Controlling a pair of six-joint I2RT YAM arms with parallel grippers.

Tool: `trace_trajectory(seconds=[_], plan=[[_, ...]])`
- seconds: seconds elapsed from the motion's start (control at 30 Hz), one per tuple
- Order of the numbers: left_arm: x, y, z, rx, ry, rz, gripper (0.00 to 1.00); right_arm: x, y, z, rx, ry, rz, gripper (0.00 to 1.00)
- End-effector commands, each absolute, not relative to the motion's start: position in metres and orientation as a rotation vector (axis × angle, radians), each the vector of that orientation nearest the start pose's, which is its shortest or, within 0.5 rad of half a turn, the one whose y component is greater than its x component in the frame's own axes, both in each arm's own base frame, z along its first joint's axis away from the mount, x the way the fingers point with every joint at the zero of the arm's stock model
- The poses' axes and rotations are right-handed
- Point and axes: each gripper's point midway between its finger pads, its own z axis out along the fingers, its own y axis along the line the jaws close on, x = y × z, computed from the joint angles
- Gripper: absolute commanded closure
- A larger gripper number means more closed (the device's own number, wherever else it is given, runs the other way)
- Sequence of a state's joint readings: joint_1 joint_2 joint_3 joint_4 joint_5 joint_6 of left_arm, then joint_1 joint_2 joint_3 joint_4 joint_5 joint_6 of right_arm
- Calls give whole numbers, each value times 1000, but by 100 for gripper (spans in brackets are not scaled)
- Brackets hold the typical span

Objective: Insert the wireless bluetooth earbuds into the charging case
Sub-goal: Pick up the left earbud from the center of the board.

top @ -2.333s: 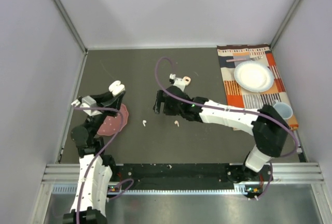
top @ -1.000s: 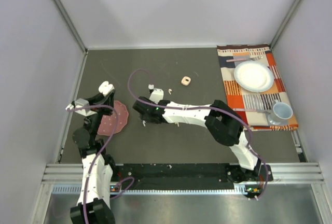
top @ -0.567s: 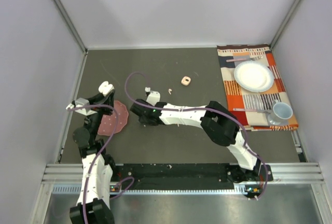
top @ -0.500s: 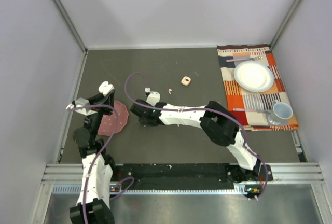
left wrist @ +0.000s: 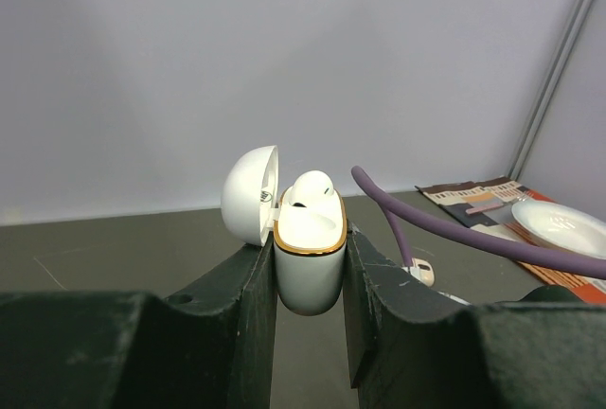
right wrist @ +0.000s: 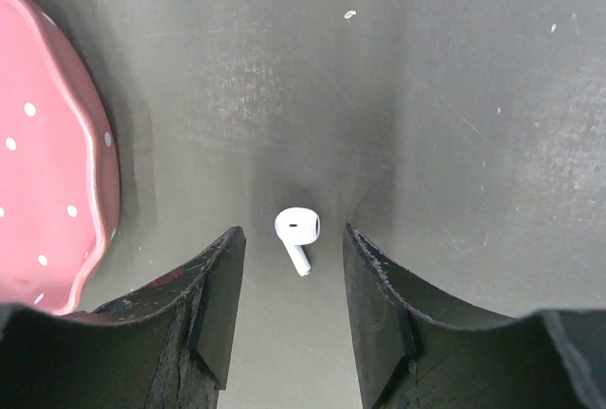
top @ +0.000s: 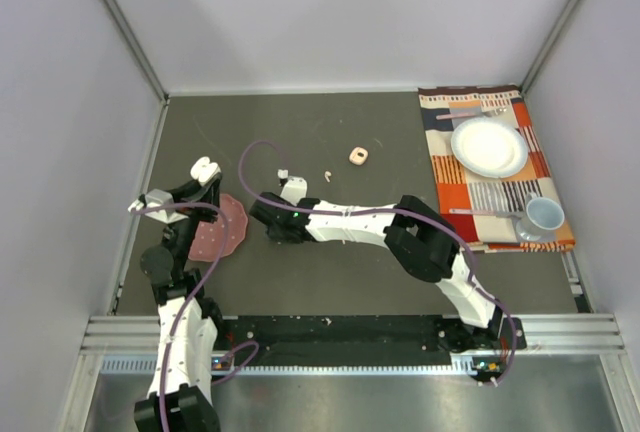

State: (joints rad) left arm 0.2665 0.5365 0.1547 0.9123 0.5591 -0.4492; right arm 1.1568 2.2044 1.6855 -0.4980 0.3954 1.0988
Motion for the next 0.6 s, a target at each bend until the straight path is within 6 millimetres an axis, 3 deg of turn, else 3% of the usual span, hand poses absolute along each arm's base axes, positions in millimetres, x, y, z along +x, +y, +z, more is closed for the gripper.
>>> trace_trajectory(seconds=[0.0, 0.13, 0.57], plan=[[262, -40, 295, 131, 1099, -438, 100, 248, 494, 43, 67, 2484, 475, 55], [262, -40, 295, 128, 1097, -441, 100, 248, 495, 39, 66, 2489, 468, 59], [263, -40, 292, 123, 1107, -440, 100, 250, 491, 31, 75, 2491, 438, 60]])
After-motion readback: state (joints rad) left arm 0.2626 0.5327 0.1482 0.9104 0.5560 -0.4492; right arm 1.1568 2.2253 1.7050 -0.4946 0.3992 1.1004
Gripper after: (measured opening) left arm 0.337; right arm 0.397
